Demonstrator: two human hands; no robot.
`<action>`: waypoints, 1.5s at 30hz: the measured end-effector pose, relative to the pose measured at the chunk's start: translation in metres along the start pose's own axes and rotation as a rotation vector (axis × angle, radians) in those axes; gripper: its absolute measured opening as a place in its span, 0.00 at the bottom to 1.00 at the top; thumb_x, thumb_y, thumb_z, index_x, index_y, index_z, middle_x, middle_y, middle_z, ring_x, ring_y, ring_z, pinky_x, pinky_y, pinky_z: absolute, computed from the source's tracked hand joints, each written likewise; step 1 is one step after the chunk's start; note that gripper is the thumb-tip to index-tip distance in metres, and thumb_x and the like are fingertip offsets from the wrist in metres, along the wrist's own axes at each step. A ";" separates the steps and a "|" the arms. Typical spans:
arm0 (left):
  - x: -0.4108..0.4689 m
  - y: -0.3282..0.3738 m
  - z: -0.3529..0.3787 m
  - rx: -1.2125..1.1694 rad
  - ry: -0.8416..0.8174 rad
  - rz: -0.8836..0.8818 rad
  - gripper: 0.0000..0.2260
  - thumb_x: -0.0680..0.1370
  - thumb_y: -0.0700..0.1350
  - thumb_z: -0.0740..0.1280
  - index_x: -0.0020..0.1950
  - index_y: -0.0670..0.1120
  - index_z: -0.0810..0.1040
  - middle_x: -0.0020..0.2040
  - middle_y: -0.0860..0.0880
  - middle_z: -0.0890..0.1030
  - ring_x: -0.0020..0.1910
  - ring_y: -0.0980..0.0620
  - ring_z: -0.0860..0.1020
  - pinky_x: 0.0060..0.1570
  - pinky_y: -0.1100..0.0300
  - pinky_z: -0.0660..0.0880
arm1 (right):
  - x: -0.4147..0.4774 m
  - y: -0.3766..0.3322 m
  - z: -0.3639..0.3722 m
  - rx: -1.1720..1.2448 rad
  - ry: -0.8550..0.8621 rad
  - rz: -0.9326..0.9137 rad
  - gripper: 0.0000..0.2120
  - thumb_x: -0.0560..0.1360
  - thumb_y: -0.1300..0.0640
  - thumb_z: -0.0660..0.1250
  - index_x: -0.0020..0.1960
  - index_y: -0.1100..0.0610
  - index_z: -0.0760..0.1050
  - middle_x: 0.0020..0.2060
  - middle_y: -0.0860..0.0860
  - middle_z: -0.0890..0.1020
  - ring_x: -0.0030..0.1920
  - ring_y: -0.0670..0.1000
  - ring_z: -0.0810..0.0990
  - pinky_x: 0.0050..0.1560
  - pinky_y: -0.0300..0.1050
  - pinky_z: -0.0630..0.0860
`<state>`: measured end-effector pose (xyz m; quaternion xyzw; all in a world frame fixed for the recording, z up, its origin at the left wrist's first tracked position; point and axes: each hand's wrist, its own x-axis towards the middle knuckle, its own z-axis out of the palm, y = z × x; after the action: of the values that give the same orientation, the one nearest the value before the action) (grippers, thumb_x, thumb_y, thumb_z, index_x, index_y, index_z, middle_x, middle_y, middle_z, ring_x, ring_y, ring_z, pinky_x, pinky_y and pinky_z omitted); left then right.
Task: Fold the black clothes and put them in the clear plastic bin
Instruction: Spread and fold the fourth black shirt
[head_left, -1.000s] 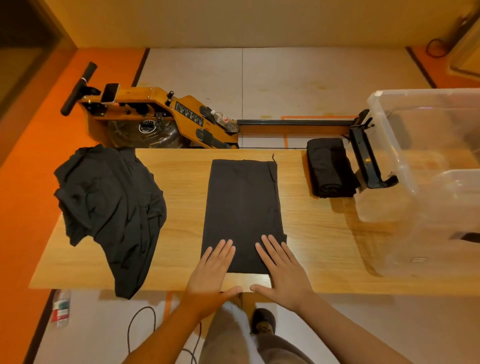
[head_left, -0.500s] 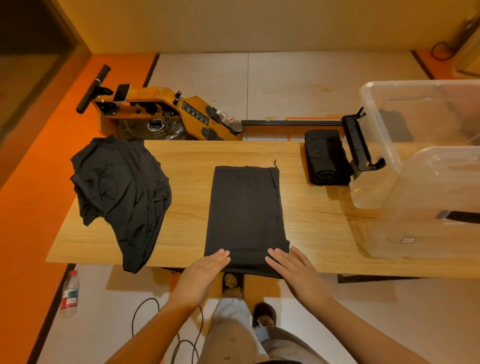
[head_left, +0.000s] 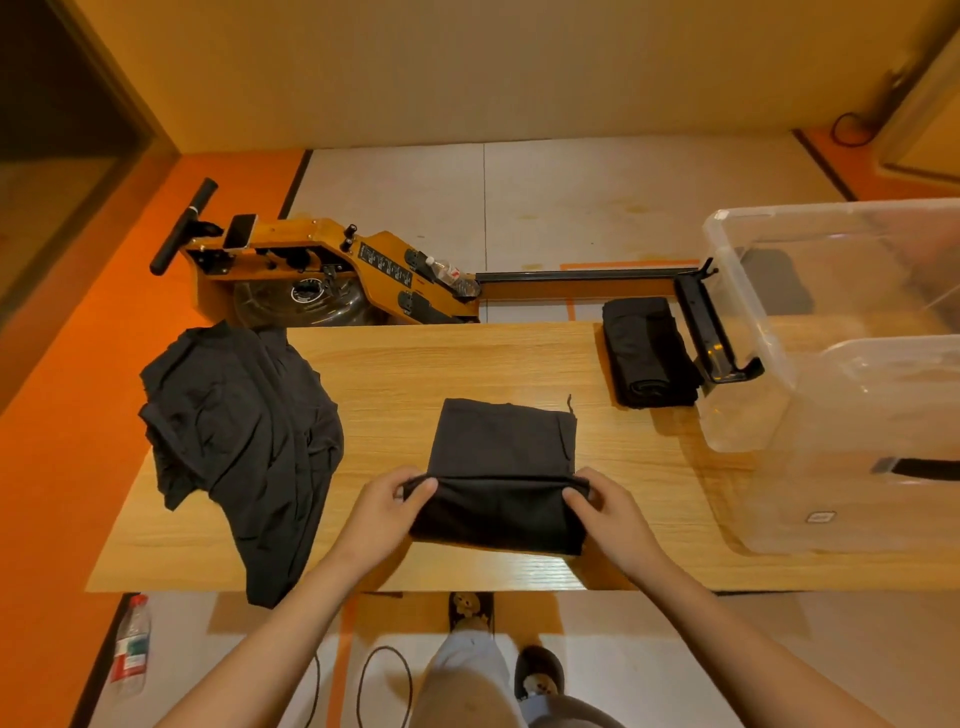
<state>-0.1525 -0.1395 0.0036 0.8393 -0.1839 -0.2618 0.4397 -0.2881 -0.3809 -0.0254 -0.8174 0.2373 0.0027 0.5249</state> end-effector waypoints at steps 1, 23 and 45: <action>0.014 0.004 -0.002 -0.013 0.005 0.006 0.09 0.81 0.45 0.64 0.41 0.46 0.76 0.37 0.54 0.78 0.39 0.59 0.75 0.38 0.67 0.67 | 0.009 -0.005 -0.001 0.041 0.034 0.019 0.04 0.80 0.57 0.63 0.48 0.51 0.76 0.41 0.48 0.80 0.43 0.44 0.76 0.45 0.44 0.74; 0.170 -0.015 0.014 0.368 0.033 0.013 0.10 0.79 0.54 0.65 0.47 0.47 0.72 0.36 0.52 0.76 0.35 0.51 0.74 0.33 0.53 0.68 | 0.105 -0.006 0.033 -0.207 0.565 0.378 0.11 0.79 0.57 0.64 0.60 0.57 0.69 0.44 0.51 0.79 0.46 0.54 0.80 0.39 0.47 0.74; 0.147 -0.019 0.025 1.064 -0.146 0.542 0.36 0.76 0.35 0.63 0.79 0.54 0.52 0.80 0.50 0.46 0.76 0.53 0.38 0.71 0.52 0.32 | 0.040 0.007 0.085 -0.872 0.124 0.127 0.32 0.73 0.42 0.52 0.69 0.59 0.73 0.67 0.61 0.74 0.58 0.59 0.79 0.53 0.51 0.79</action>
<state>-0.0491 -0.2245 -0.0651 0.8472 -0.5267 -0.0697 -0.0033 -0.2344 -0.3261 -0.0794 -0.9449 0.2946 0.0855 0.1143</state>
